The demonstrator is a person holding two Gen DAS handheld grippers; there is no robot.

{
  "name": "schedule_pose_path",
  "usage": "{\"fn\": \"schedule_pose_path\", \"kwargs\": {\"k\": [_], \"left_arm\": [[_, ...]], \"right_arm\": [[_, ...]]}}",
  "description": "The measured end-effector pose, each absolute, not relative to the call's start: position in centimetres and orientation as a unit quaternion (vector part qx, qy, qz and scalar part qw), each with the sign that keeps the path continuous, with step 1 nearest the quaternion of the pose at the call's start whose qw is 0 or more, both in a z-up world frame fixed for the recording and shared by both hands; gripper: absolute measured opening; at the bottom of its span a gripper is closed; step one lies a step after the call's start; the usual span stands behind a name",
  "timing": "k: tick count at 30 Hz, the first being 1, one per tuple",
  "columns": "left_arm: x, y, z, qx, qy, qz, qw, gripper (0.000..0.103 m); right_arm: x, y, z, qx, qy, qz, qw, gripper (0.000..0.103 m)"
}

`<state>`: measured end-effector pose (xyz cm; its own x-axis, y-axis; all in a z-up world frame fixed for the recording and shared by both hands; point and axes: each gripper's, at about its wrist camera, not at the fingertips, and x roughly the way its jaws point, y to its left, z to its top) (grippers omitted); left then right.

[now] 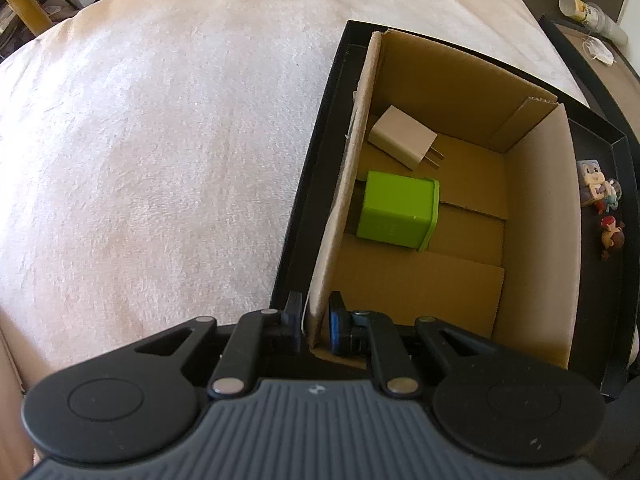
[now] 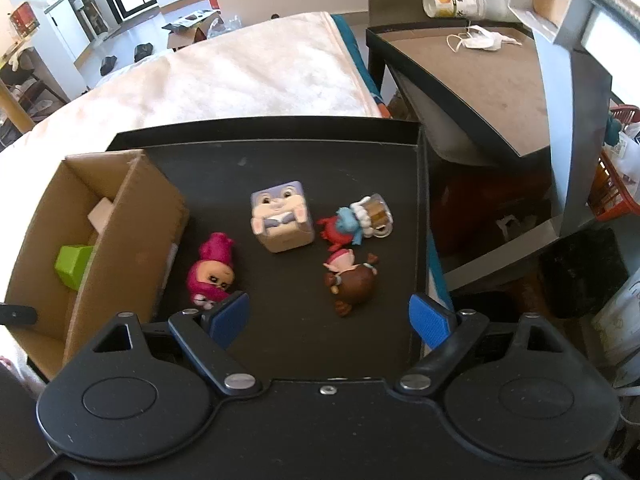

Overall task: Organize rigid objects
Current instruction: 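Move the right tool down toward the brown pig figurine on the tray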

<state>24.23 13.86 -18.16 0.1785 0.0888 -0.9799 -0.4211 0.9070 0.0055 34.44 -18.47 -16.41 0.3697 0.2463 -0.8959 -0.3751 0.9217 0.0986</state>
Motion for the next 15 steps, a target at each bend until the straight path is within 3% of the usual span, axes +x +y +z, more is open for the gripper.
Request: {"fn": "schedule_pose_path", "kwargs": {"k": [15], "left_arm": [[24.2, 14.3, -18.2, -0.145, 0.616, 0.174, 0.755, 0.012]], "right_arm": [[36.8, -17.5, -19.2, -0.114, 0.539, 0.185, 0.814, 0.086]]}}
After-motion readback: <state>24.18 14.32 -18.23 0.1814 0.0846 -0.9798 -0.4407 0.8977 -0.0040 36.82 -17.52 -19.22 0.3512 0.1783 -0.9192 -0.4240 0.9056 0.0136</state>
